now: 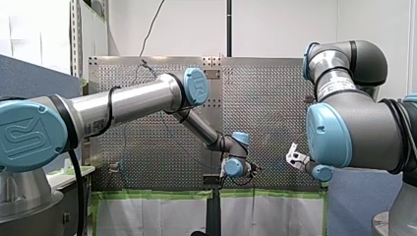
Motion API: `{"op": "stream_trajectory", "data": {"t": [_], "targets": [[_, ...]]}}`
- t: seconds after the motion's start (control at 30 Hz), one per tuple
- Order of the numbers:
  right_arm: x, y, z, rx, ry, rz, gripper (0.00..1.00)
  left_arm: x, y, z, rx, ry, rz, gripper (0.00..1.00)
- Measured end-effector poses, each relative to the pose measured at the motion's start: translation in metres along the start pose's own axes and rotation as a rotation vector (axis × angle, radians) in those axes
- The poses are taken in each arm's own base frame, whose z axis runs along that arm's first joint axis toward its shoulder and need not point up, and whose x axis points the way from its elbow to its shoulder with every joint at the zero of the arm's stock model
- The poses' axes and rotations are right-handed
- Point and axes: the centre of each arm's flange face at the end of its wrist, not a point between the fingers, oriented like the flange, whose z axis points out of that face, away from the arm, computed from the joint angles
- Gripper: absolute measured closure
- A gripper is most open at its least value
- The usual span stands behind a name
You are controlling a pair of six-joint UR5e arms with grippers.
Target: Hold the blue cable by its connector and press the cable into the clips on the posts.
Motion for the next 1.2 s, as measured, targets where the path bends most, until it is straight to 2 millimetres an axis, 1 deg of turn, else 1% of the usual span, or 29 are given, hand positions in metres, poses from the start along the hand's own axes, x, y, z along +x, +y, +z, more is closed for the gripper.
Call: {"op": "stream_trajectory", "data": {"t": [0.33,0.63,0.97,1.2], "targets": [[-0.001,-0.002,0.000,0.002,-0.002,0.000,1.00,0.002,-0.007,-0.003,0.020,0.001,0.009,0.00],[-0.001,-0.003,0.000,0.004,-0.003,0.000,1.00,0.008,-0.014,-0.008,0.068,0.011,-0.011,0.00],[-0.002,-0.005,0.001,0.007,-0.002,-0.001,1.00,-0.001,-0.008,-0.006,0.058,-0.021,-0.043,0.00],[-0.002,-0.005,0.001,0.007,-0.002,-0.001,1.00,0.004,-0.010,-0.010,0.066,-0.010,-0.042,0.00]]}}
